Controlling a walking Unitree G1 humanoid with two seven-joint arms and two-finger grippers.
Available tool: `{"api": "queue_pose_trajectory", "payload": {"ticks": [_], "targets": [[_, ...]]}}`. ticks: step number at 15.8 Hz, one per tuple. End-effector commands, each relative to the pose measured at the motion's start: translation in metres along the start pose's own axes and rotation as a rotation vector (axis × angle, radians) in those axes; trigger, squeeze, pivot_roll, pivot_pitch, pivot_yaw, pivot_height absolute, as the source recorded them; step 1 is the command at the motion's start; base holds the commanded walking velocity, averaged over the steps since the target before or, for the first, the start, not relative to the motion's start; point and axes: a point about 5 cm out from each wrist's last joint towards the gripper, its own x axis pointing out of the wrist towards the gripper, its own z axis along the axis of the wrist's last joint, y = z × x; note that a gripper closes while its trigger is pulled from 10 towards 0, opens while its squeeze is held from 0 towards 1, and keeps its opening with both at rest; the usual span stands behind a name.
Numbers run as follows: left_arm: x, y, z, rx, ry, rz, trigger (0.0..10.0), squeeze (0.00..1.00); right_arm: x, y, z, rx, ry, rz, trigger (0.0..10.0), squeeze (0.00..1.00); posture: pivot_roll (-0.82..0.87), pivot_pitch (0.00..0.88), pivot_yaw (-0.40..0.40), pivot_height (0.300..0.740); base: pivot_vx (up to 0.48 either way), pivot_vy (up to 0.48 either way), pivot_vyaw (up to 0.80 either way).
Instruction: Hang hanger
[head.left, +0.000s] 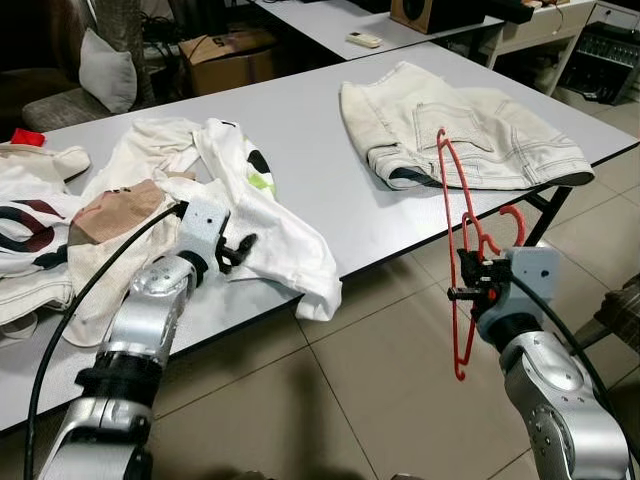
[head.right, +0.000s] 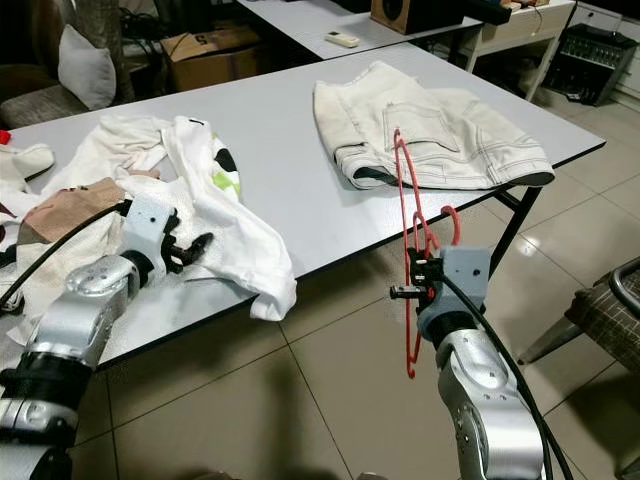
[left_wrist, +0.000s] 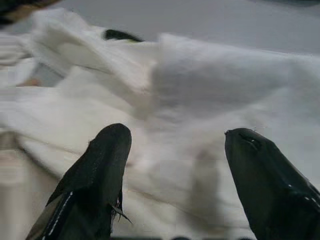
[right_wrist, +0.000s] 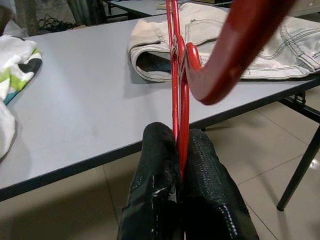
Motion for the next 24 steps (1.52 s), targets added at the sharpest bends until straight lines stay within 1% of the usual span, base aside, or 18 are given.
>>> {"api": "queue_pose_trajectory", "payload": {"ticks": [1,3,4,5,6,7,8,9,10,12,19,21,24], "targets": [[0.002,0.005,-0.001,0.060,0.015,0.036,10.0,0.00,0.000,0.000,0.001,-0.012,-0.005,0.004,10.0,0.00,-0.15,0.000,0.049,0.740,0.000,0.000,0.00],[0.008,-0.003,-0.005,0.081,0.025,-0.013,10.0,0.00,0.000,0.001,0.001,-0.019,-0.003,0.009,10.0,0.00,-0.15,0.000,0.045,0.740,0.000,0.000,0.00],[0.011,-0.006,-0.009,0.100,0.035,-0.035,9.7,0.00,0.000,0.002,0.001,-0.022,-0.003,0.013,10.0,0.00,-0.15,0.000,0.045,0.740,0.000,0.000,0.00],[0.013,-0.005,-0.013,0.113,0.045,-0.028,4.7,0.00,0.000,0.002,0.001,-0.027,-0.004,0.017,10.0,0.00,-0.16,0.000,0.047,0.740,0.000,0.000,0.00],[0.015,-0.005,-0.016,0.125,0.059,-0.022,3.6,0.00,0.000,0.002,0.001,-0.032,-0.006,0.019,10.0,0.00,-0.16,0.000,0.047,0.740,0.000,0.000,0.00],[0.016,-0.005,-0.020,0.139,0.083,-0.031,2.1,0.00,-0.001,0.002,0.001,-0.034,-0.006,0.018,10.0,0.00,-0.17,0.000,0.048,0.740,0.000,0.000,0.00],[0.017,-0.006,-0.022,0.144,0.091,-0.034,2.1,0.00,-0.001,0.002,0.001,-0.034,-0.007,0.018,10.0,0.00,-0.17,0.000,0.048,0.740,0.000,0.000,0.00],[0.017,-0.007,-0.025,0.164,0.107,-0.047,1.7,0.00,-0.001,0.002,0.001,-0.035,-0.006,0.017,10.0,0.00,-0.17,0.000,0.049,0.740,0.000,0.000,0.00],[0.017,-0.007,-0.030,0.176,0.136,-0.048,0.0,0.00,-0.002,0.002,0.001,-0.037,-0.005,0.016,10.0,0.00,-0.17,0.000,0.050,0.740,0.000,0.000,0.00],[0.019,-0.006,-0.033,0.174,0.150,-0.039,0.0,0.00,-0.003,0.001,0.001,-0.039,-0.004,0.016,10.0,0.00,-0.18,0.000,0.049,0.740,0.000,0.000,0.00],[0.020,0.001,-0.031,0.158,0.124,-0.002,0.0,0.00,-0.001,0.002,0.001,-0.044,-0.001,0.021,10.0,0.00,-0.17,0.000,0.039,0.740,0.000,0.000,0.00],[0.019,0.005,-0.029,0.143,0.107,0.015,0.0,0.00,-0.001,0.003,0.000,-0.044,0.001,0.024,10.0,0.00,-0.16,0.000,0.035,0.740,0.000,0.000,0.00],[0.020,0.010,-0.023,0.087,0.074,0.036,0.0,0.00,0.000,0.003,0.000,-0.043,0.004,0.023,10.0,0.00,-0.16,0.000,0.035,0.740,0.000,0.000,0.00]]}}
